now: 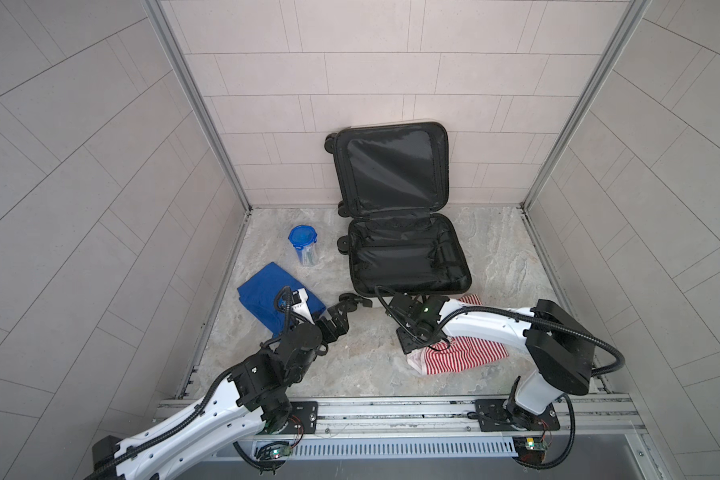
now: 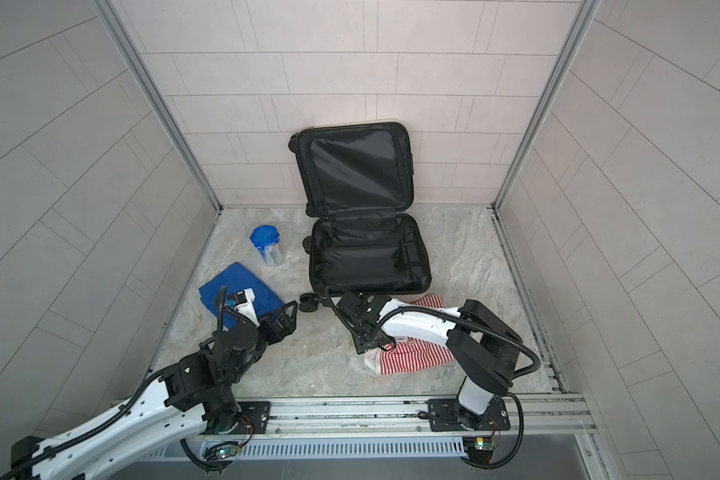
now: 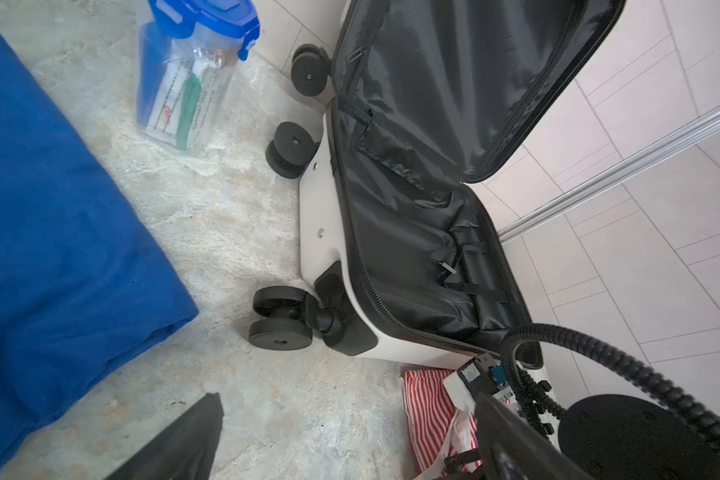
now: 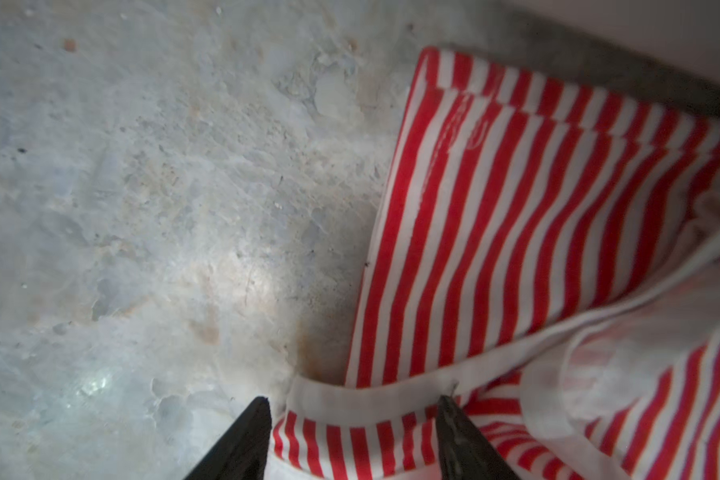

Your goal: Pack the luggage

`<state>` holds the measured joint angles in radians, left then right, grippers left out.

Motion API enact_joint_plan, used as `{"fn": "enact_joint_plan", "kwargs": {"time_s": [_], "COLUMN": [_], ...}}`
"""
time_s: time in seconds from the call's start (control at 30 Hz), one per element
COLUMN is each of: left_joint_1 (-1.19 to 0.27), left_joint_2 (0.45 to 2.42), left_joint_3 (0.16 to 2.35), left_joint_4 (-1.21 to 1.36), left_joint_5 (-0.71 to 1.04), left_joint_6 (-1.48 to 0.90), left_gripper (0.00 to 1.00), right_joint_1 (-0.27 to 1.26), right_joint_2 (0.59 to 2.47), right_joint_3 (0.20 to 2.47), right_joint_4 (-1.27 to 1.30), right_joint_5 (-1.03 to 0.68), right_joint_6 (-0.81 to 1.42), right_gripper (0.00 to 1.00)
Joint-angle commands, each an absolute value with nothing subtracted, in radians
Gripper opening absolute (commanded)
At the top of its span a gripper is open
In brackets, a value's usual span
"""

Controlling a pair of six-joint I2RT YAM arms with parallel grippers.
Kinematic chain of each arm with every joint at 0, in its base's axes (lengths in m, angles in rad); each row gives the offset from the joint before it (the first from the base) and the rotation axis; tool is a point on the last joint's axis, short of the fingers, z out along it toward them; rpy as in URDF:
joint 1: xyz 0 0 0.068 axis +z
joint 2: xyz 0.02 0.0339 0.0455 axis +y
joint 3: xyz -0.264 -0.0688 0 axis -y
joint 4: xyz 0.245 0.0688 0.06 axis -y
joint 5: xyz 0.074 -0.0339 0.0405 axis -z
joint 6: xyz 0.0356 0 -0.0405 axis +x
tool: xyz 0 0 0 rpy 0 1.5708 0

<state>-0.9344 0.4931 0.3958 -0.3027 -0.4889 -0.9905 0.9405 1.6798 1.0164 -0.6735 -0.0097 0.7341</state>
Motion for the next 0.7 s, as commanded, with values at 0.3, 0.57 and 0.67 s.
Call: {"fn": "enact_joint_plan", "kwargs": {"time_s": [0.3, 0.57, 0.67], "left_joint_1": [-0.875, -0.849, -0.81], "left_joint_2": [0.604, 0.642, 0.631], "left_joint_3": [0.356, 0.367, 0.355], "left_joint_4": [-0.293, -0.259, -0.27], "left_joint_5": [-0.379, -0.336, -0.307], "left_joint_6": [-1.071, -1.055, -1.058], "left_gripper": [1.0, 1.0, 1.0], "right_joint_1": [0.943, 0.947, 0.963], "right_joint_2": [1.742, 1.718, 1.705], "right_joint_3": [1.002, 0.975, 0.985], "right_joint_4": [-0.647, -0.604, -0.591], "right_joint_5": [0.091, 0.035, -0.001], "right_joint_6": [0.765, 0.799, 0.816], "right_gripper": [0.42, 0.14, 0.08]}}
